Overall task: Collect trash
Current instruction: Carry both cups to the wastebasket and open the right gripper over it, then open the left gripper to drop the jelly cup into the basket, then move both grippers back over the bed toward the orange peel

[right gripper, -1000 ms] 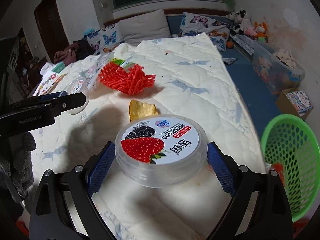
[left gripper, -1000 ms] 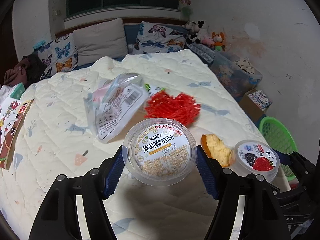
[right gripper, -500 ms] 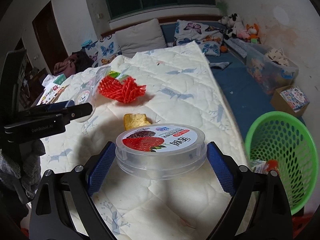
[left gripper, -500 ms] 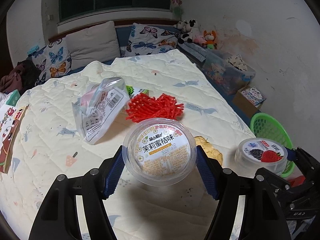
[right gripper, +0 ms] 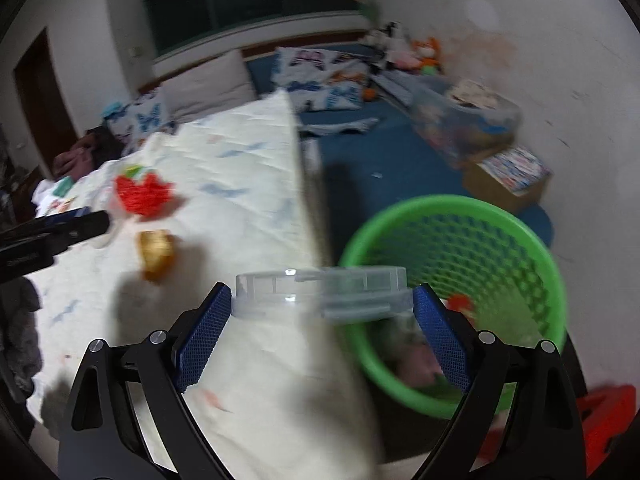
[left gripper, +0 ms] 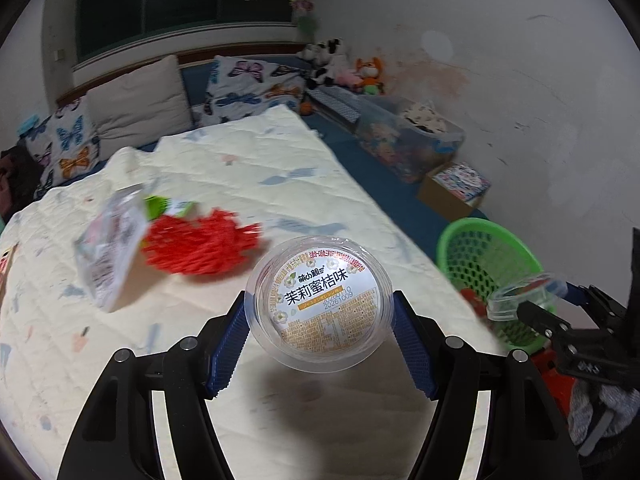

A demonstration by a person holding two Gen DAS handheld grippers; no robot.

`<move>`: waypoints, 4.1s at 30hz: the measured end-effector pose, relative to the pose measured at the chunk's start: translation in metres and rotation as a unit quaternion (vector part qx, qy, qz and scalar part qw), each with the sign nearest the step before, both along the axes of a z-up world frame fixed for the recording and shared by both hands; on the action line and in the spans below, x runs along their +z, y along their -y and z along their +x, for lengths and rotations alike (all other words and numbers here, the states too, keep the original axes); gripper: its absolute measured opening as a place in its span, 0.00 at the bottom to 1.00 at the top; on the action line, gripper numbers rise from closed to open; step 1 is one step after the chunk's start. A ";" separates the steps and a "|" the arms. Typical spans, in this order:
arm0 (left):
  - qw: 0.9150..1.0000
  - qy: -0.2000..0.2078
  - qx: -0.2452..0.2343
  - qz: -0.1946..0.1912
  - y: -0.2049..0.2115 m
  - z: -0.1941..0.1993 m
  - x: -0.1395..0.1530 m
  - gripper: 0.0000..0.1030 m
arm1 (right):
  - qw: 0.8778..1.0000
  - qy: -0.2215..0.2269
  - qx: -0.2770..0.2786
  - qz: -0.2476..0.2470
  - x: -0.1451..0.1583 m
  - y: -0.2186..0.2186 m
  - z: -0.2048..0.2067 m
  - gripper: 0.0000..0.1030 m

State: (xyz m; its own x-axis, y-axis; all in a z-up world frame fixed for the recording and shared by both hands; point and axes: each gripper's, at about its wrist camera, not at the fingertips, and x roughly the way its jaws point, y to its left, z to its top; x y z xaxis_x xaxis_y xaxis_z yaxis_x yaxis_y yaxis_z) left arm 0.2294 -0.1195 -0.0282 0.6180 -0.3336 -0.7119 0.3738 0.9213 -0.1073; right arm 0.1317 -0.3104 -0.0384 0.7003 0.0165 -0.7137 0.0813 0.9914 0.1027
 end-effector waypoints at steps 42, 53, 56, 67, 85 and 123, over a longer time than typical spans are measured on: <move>0.987 -0.045 -0.151 0.033 0.207 -0.001 -0.031 0.65 | 0.991 -0.040 -0.121 0.046 -0.046 0.119 -0.059 0.86; 0.985 -0.065 -0.155 0.021 0.216 -0.002 -0.040 0.75 | 0.990 -0.037 -0.123 0.050 -0.046 0.122 -0.064 0.86; 0.986 -0.064 -0.154 0.015 0.207 -0.004 -0.034 0.75 | 0.991 -0.035 -0.117 0.052 -0.043 0.118 -0.064 0.86; 0.995 -0.008 -0.102 0.001 0.129 -0.023 0.006 0.75 | 0.998 -0.010 -0.053 0.039 -0.012 0.063 -0.051 0.86; 0.998 -0.001 0.064 -0.007 -0.061 -0.030 0.007 0.75 | 0.995 -0.010 0.095 0.030 0.001 -0.083 0.008 0.81; 0.983 -0.014 0.184 -0.014 -0.198 -0.023 -0.012 0.75 | 0.985 -0.073 0.152 -0.020 -0.056 -0.195 0.108 0.71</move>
State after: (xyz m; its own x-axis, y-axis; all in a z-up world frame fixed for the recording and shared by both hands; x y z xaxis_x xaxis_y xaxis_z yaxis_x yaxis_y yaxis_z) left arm 0.2069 0.0786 -0.0397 0.6809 -0.1113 -0.7238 0.0133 0.9901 -0.1398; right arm 0.2400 -0.1156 -0.0942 0.5566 0.1797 -0.8111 -0.2094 0.9752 0.0723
